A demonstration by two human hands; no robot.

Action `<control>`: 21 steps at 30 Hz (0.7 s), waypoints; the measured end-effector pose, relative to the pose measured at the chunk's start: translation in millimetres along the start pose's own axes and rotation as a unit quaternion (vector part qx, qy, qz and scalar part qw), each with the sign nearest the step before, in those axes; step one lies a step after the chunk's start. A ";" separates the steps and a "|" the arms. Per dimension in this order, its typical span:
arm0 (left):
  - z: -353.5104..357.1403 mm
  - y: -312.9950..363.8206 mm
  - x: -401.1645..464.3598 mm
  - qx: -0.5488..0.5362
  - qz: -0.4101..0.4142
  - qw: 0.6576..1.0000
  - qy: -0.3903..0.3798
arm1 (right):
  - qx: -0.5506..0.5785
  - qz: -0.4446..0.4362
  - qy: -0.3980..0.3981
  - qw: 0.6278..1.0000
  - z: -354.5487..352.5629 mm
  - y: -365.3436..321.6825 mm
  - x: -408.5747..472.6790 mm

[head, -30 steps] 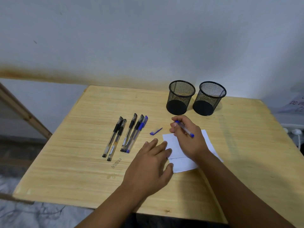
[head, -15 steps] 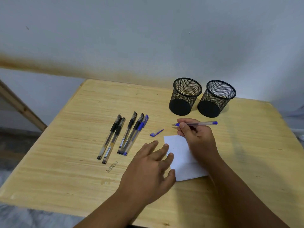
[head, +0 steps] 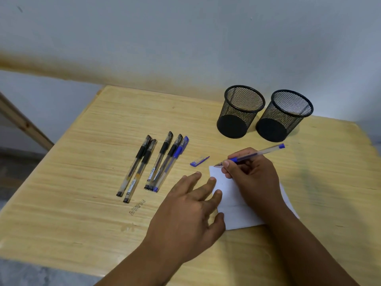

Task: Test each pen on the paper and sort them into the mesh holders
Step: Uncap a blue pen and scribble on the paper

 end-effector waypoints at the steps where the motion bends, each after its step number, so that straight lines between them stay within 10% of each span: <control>1: 0.0 0.2 0.4 -0.003 0.000 1.000 0.000 | -0.003 0.002 -0.003 1.000 1.1 0.7 0.6; 21: -1.3 -1.1 -0.6 -0.028 -0.003 1.000 -0.009 | -0.055 -0.038 0.012 0.998 8.7 0.7 -1.8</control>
Point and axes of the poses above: each hand's wrist, its own x-axis towards the middle knuckle, its own z-axis out of the palm, y = z × x, the point moved 1 cm from there along x, towards the middle knuckle, and after that the axes turned 12 degrees about y, right-handed, at the moved point
